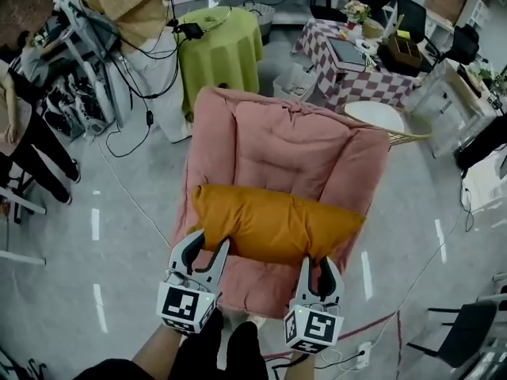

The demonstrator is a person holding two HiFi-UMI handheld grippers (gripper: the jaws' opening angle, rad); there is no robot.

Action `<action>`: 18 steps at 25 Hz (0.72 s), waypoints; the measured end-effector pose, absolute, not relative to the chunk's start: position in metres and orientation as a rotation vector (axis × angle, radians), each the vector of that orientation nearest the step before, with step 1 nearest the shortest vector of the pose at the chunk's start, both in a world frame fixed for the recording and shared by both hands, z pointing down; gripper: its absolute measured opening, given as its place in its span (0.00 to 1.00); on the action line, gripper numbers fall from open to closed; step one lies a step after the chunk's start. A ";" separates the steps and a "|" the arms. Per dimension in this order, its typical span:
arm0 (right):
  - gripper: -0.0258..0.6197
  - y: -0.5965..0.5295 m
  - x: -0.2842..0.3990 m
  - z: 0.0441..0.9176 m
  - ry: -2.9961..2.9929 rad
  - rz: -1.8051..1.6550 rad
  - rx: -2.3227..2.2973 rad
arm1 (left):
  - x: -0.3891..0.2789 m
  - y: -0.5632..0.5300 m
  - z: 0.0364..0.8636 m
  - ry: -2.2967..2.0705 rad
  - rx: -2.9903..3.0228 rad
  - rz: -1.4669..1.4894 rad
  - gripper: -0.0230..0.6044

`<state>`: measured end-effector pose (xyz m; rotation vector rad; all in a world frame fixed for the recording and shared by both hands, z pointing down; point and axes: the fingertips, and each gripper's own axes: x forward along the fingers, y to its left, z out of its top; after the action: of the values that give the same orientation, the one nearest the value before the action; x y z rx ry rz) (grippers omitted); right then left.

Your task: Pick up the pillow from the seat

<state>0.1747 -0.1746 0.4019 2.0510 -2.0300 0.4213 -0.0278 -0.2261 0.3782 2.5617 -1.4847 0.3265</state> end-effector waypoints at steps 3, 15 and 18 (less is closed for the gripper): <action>0.25 -0.166 0.170 0.377 -2.044 0.398 2.059 | -0.033 -0.218 0.355 -1.495 2.575 0.311 0.26; 0.24 -0.132 0.158 0.284 -2.100 0.272 2.069 | -0.046 -0.181 0.265 -1.529 2.629 0.221 0.26; 0.24 -0.122 0.157 0.265 -2.102 0.253 2.091 | -0.047 -0.172 0.245 -1.527 2.657 0.194 0.26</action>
<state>0.1568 -0.1219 0.2645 2.0911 -2.1020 0.2533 -0.0473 -0.1718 0.2454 2.6571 -1.5269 0.1938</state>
